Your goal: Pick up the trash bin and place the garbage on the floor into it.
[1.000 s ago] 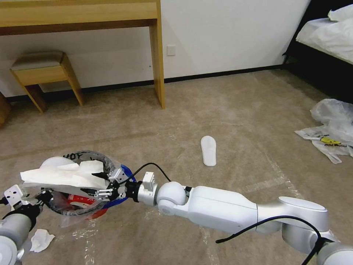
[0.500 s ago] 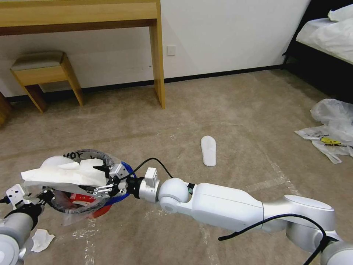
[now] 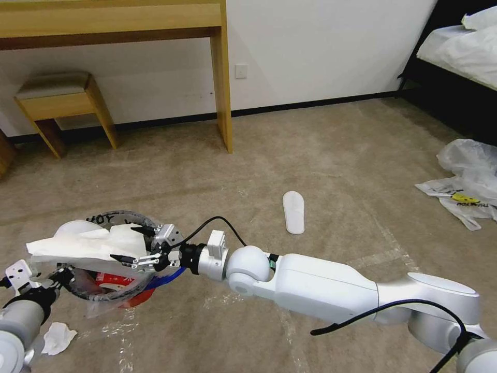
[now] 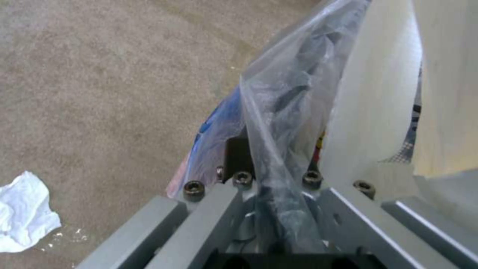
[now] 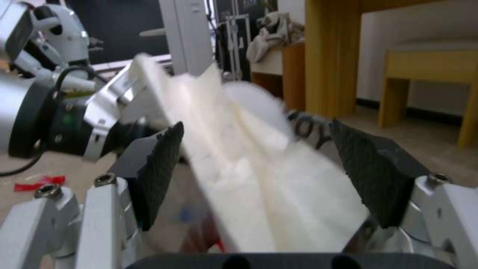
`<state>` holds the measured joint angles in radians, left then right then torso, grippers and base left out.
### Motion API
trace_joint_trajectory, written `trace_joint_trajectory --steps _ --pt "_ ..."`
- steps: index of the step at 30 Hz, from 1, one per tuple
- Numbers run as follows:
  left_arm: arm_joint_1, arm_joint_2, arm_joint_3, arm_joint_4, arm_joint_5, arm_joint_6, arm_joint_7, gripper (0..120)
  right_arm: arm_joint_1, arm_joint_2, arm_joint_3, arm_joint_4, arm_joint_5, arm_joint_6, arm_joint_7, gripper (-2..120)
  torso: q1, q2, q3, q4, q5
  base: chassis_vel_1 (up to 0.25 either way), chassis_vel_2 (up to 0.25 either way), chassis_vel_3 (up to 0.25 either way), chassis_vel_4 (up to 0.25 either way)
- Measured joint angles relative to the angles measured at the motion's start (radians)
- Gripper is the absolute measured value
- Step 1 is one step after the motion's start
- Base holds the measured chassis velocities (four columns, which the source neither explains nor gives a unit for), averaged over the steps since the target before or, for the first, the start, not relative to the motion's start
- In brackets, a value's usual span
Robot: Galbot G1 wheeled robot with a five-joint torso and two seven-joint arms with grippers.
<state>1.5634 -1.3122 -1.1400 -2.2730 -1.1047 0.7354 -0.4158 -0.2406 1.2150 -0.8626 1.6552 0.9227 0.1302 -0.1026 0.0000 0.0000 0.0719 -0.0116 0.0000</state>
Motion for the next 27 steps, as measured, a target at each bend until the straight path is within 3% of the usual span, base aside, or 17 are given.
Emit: trace_joint_trajectory --steps 18,24,26,27 --pt "-0.001 0.004 -0.002 0.005 0.000 0.000 0.000 1 -0.020 -0.052 0.187 0.017 0.012 -0.005 0.010 81 0.000 0.000 0.000 0.0002 0.0001 0.000 0.000 0.000 0.000" --pt "0.000 0.003 -0.004 0.003 -0.001 0.000 0.000 1 -0.049 -0.098 0.293 0.018 0.008 -0.010 0.019 93 0.000 0.000 0.000 0.0003 0.0001 0.000 0.000 0.000 0.000" --pt "0.002 0.003 -0.009 0.001 -0.001 0.000 0.001 1 -0.105 -0.167 0.417 0.015 -0.007 -0.009 0.043 99 0.000 0.000 0.000 -0.0002 0.0003 0.000 0.000 0.000 0.000" --pt "0.002 0.003 -0.009 0.001 -0.001 0.000 0.001 1 -0.105 -0.167 0.417 0.015 -0.007 -0.009 0.043 99 0.000 0.000 0.000 -0.0002 0.0003 0.000 0.000 0.000 0.000"
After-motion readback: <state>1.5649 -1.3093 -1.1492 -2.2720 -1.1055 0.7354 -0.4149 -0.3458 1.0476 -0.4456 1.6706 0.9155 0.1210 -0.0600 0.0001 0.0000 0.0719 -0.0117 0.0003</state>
